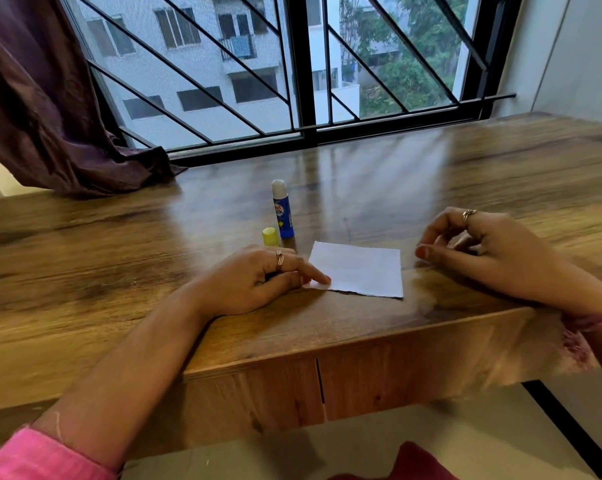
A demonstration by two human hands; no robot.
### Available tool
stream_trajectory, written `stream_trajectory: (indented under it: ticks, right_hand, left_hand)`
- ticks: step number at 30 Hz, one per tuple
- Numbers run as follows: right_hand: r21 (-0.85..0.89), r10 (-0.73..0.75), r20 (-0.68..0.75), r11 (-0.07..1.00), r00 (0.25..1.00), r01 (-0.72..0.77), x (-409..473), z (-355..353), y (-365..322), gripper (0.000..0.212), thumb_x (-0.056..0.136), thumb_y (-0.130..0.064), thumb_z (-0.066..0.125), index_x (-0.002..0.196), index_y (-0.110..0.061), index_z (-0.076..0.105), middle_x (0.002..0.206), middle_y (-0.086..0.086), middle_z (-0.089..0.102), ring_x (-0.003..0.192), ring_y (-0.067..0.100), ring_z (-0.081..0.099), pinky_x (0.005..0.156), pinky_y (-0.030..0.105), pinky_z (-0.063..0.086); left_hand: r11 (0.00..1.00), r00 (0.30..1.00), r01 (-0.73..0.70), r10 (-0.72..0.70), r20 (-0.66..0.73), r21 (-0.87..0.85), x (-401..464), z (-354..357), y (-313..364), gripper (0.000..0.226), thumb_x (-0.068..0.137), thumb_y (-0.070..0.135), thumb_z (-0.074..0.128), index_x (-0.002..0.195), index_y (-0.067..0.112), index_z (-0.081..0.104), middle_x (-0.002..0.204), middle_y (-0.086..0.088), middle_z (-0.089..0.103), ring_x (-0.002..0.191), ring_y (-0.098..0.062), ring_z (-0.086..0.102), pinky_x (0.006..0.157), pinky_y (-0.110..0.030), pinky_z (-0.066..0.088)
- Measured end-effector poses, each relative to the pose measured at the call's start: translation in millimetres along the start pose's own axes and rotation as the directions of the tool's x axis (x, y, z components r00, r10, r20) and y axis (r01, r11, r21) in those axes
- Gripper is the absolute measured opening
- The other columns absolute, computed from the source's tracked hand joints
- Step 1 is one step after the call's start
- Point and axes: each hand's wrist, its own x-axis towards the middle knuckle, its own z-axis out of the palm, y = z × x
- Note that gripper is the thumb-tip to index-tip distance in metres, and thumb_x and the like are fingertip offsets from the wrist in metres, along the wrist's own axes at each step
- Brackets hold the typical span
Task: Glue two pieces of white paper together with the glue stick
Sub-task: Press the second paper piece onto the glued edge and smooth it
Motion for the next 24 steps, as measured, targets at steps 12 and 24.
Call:
stream_trajectory:
  ticks: [12, 24]
  right_hand:
    - [-0.237, 0.059, 0.157, 0.971, 0.986, -0.02, -0.9, 5.5, -14.1, 0.033, 0.09, -0.014, 0.05, 0.117, -0.033, 0.052, 0.103, -0.036, 0.051, 0.111, 0.013, 0.052, 0.097, 0.044, 0.04]
    - [-0.071, -0.055, 0.152, 0.995, 0.987, 0.067, -2.6, 10.2, -27.1, 0.028, 0.089, -0.014, 0.057, 0.11, -0.033, 0.055, 0.101, -0.024, 0.068, 0.084, 0.021, 0.068, 0.074, 0.046, 0.051]
  left_hand:
    - [0.998, 0.998, 0.05, -0.049, -0.044, 0.039, -0.8, -1.1, 0.9, 0.032, 0.096, 0.015, 0.046, 0.117, 0.029, 0.066, 0.084, -0.001, 0.059, 0.076, -0.01, 0.056, 0.07, -0.036, 0.049]
    - [0.99, 0.993, 0.087, -0.079, -0.082, 0.106, -0.8, -2.2, 6.6, 0.034, 0.096, 0.012, 0.043, 0.112, 0.028, 0.069, 0.104, 0.004, 0.055, 0.099, -0.01, 0.051, 0.089, -0.037, 0.042]
